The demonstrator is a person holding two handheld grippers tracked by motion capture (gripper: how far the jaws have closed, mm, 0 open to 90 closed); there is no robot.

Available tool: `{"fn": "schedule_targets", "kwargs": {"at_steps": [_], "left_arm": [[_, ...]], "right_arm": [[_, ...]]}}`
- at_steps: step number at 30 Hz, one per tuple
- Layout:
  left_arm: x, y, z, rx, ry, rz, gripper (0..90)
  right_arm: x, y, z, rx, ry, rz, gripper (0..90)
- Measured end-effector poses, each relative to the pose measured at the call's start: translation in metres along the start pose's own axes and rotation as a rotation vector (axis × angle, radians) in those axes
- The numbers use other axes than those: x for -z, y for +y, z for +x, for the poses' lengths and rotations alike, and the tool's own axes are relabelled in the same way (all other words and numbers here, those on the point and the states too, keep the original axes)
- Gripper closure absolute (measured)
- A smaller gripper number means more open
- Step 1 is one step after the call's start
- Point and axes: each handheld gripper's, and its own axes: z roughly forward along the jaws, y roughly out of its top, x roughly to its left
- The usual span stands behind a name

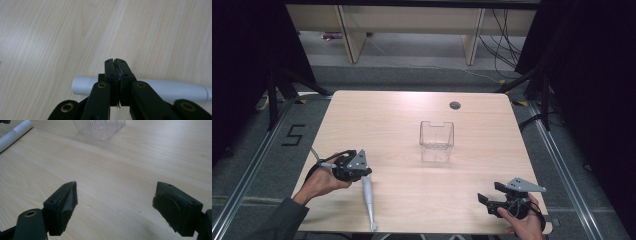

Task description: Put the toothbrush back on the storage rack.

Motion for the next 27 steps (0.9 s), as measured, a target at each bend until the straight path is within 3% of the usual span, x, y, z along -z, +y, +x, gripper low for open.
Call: {"fn": "schedule_targets", "kwargs": {"at_steps": [4,5,11,12,15,21,24,25,26,27], "left_arm": [[-0.006,0.000,0.005,0.016,-0.004,0.002,88.1],[-0.007,0.000,0.007,0.011,-0.005,0.011,88.2],[-0.013,-0.001,0.011,0.033,-0.007,0.011,88.7],[-0.013,-0.001,0.012,0.031,-0.007,0.016,88.7],[-0.016,-0.003,0.014,0.044,-0.005,0.021,88.8],[-0.020,-0.006,0.019,0.056,-0.010,0.041,88.9],[-0.021,-0.007,0.020,0.068,-0.012,0.038,89.0],[-0.022,-0.008,0.021,0.072,-0.014,0.042,88.9],[-0.023,-0.009,0.021,0.082,-0.017,0.048,88.8],[-0.023,-0.010,0.022,0.076,-0.017,0.057,88.7]], "right_arm": [[0.001,0.000,0.000,-0.005,-0.006,0.009,19.4],[0.001,0.000,0.002,-0.034,-0.009,0.005,19.4],[0.002,0.000,0.002,-0.034,-0.005,0.015,19.4],[0.001,0.000,0.000,0.003,-0.004,0.008,19.4],[0.002,0.000,0.004,-0.052,-0.008,0.012,19.4],[0.001,0.000,0.001,-0.022,-0.008,0.002,19.5],[0.002,0.000,0.002,-0.038,-0.001,0.013,19.5],[0.002,0.000,0.002,-0.034,-0.001,0.010,19.5],[0.001,0.000,0.000,0.008,-0.016,-0.010,19.5],[0.001,0.000,0.000,0.004,-0.014,-0.008,19.5]]}}
